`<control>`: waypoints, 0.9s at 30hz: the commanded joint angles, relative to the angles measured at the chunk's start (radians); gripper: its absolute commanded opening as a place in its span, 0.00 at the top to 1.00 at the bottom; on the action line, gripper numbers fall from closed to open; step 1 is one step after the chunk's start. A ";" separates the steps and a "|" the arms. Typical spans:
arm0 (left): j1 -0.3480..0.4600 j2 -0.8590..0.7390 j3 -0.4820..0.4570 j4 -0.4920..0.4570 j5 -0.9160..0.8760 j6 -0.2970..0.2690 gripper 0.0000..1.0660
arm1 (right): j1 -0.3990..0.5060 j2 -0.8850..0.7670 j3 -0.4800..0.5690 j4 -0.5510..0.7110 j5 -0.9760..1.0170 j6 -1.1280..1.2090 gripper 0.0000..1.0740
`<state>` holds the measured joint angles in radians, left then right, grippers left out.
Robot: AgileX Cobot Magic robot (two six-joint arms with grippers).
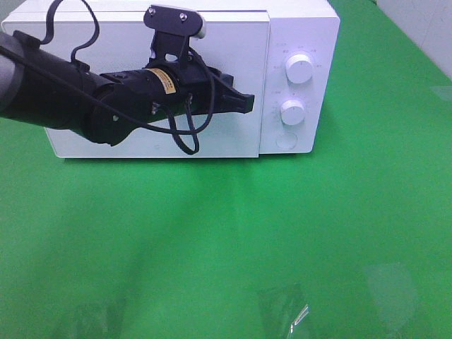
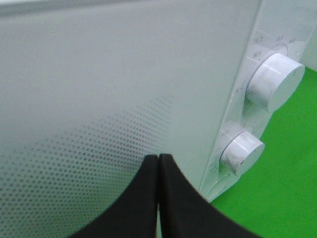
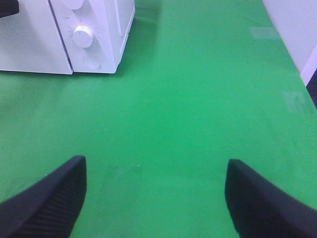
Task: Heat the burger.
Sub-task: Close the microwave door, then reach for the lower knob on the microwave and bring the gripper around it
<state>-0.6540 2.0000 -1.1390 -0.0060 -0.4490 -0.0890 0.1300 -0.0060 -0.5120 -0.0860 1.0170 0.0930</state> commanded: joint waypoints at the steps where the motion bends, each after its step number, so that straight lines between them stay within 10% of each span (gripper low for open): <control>1: 0.023 0.018 -0.038 -0.077 -0.064 0.001 1.00 | -0.004 -0.023 0.003 0.000 -0.013 -0.011 0.30; 27: -0.141 -0.138 -0.002 -0.106 0.282 0.038 0.93 | -0.004 -0.023 0.003 0.000 -0.013 -0.011 0.30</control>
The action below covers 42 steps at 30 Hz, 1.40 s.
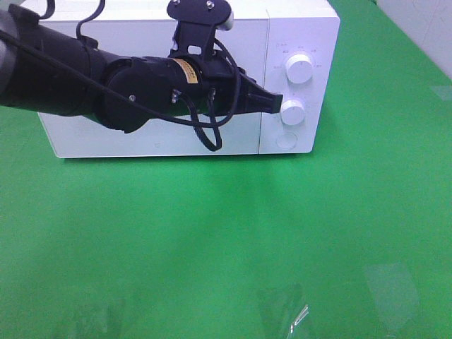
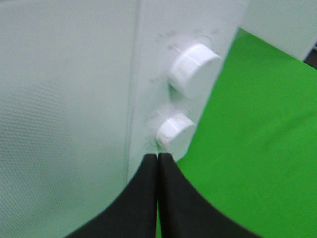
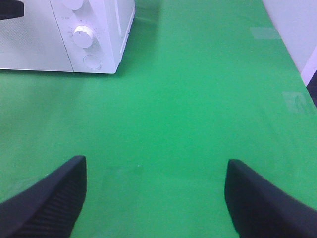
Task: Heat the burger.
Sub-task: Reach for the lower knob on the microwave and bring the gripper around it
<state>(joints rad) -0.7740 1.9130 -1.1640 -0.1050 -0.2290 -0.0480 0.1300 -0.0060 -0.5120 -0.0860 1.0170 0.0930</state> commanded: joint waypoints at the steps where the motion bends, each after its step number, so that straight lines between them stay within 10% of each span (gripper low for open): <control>1: -0.021 -0.051 0.023 -0.007 0.062 -0.003 0.93 | -0.004 -0.023 0.003 0.000 -0.013 -0.011 0.30; 9: -0.049 -0.208 0.063 0.002 0.483 -0.003 0.04 | -0.004 -0.023 0.003 0.000 -0.013 -0.011 0.30; 25: -0.010 -0.355 0.063 0.211 1.138 -0.053 0.06 | -0.004 -0.023 0.003 0.000 -0.013 -0.011 0.30; 42: 0.497 -0.502 0.103 0.098 1.310 0.048 0.06 | -0.004 -0.023 0.003 0.000 -0.013 -0.011 0.30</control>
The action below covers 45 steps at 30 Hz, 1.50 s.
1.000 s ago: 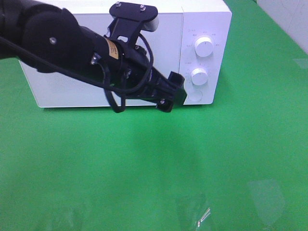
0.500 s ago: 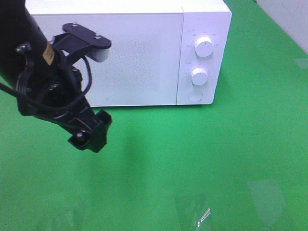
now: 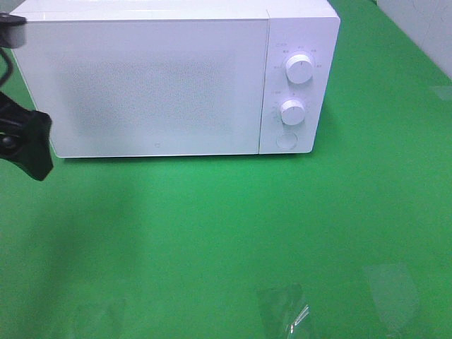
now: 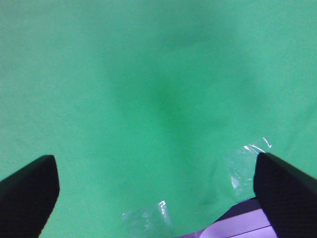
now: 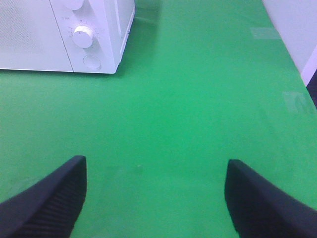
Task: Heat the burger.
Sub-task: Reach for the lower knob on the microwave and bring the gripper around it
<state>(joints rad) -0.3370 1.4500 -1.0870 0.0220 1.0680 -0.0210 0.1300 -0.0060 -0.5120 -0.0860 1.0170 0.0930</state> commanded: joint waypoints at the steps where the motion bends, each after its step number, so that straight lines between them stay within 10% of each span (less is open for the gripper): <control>1: 0.060 -0.039 0.026 -0.029 0.013 0.021 0.06 | -0.004 -0.023 0.003 0.000 -0.013 -0.011 0.30; 9: 0.252 -0.235 0.187 -0.072 0.022 0.056 0.06 | -0.004 -0.023 0.003 0.000 -0.013 -0.011 0.30; 27: 0.266 -0.827 0.520 -0.067 0.001 0.114 0.06 | -0.004 -0.023 0.003 0.000 -0.013 -0.011 0.30; 45: 0.266 -1.361 0.589 -0.070 -0.029 0.133 0.06 | -0.004 -0.023 0.003 0.000 -0.013 -0.011 0.30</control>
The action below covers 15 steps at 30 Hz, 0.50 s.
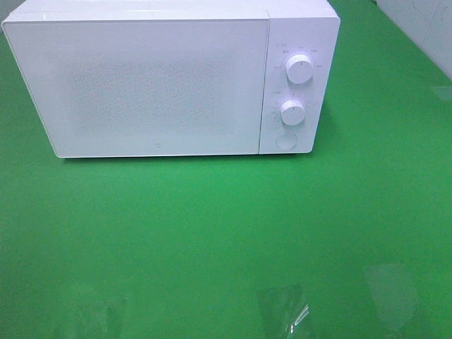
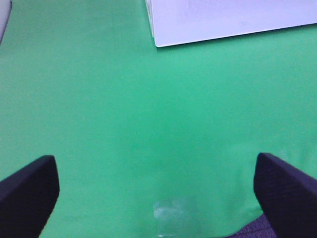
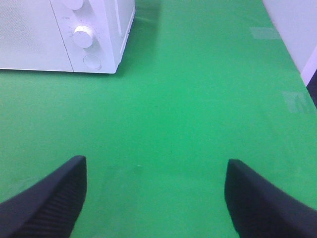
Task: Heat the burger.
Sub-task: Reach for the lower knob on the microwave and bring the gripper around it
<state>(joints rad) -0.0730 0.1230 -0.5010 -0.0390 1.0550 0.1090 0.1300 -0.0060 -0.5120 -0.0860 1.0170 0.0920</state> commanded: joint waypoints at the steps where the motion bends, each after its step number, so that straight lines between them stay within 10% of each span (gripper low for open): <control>1: 0.002 -0.034 0.003 -0.009 -0.016 0.003 0.06 | -0.004 -0.023 0.003 0.000 -0.013 -0.010 0.30; 15: 0.080 -0.155 0.003 -0.112 -0.028 -0.003 0.06 | -0.004 -0.023 0.003 0.000 -0.013 -0.010 0.30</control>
<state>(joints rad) 0.0000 -0.0040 -0.5010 -0.1450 1.0370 0.1080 0.1290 -0.0060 -0.5120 -0.0860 1.0170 0.0920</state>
